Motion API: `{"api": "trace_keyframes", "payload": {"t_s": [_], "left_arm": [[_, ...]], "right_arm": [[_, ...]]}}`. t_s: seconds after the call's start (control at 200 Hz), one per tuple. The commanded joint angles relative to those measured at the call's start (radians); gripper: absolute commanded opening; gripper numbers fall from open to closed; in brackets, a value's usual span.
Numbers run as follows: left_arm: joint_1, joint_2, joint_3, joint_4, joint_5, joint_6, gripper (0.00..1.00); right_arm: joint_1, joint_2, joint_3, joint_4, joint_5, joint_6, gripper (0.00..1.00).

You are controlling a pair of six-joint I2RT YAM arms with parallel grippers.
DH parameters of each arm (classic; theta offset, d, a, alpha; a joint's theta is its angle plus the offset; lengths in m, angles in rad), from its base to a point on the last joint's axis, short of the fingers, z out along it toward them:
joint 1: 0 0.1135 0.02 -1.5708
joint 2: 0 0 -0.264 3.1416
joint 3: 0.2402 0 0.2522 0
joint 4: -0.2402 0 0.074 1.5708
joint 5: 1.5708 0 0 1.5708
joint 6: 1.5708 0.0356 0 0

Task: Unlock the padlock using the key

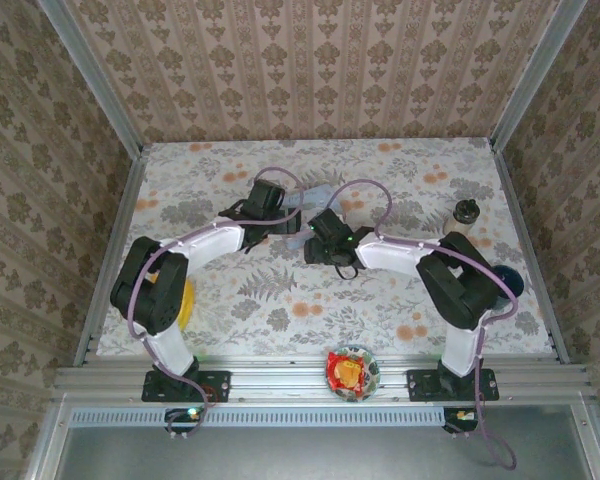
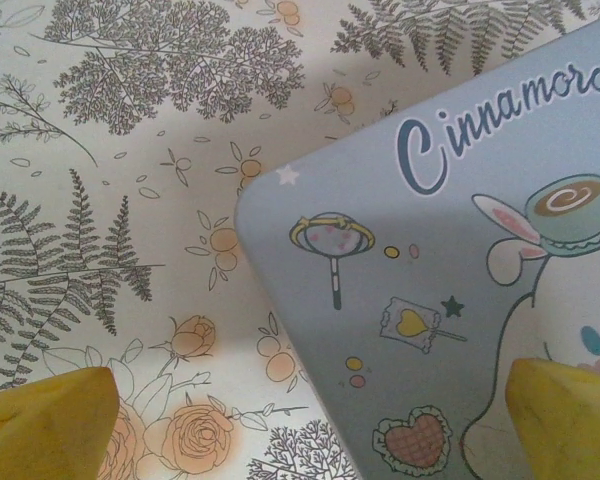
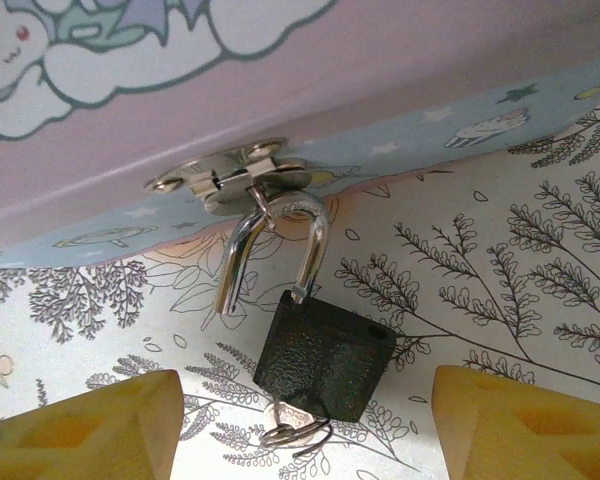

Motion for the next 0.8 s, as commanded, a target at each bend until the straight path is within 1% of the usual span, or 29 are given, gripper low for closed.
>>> {"api": "trace_keyframes", "payload": {"t_s": [0.0,0.265,0.455,0.58,0.675,0.795], "left_arm": [[0.011,0.023,0.042,-0.03,-0.008,-0.007,1.0],[0.019,0.051,0.048,-0.043,0.025,-0.029,1.0],[0.021,0.051,0.042,-0.043,0.031,-0.041,1.0],[0.021,0.05,0.04,-0.047,0.031,-0.044,1.0],[0.022,0.047,0.036,-0.052,0.029,-0.05,1.0],[0.022,0.034,0.018,-0.061,0.021,-0.058,1.0]], "right_arm": [[0.009,0.034,0.042,-0.08,0.08,-0.024,0.67],[0.017,0.1,0.097,-0.118,0.095,-0.047,0.64],[0.019,0.12,0.101,-0.126,0.095,-0.044,0.59],[0.018,0.125,0.096,-0.126,0.096,-0.041,0.52],[0.015,0.117,0.089,-0.121,0.096,-0.038,0.42],[0.005,0.098,0.069,-0.099,0.078,-0.03,0.34]]}}
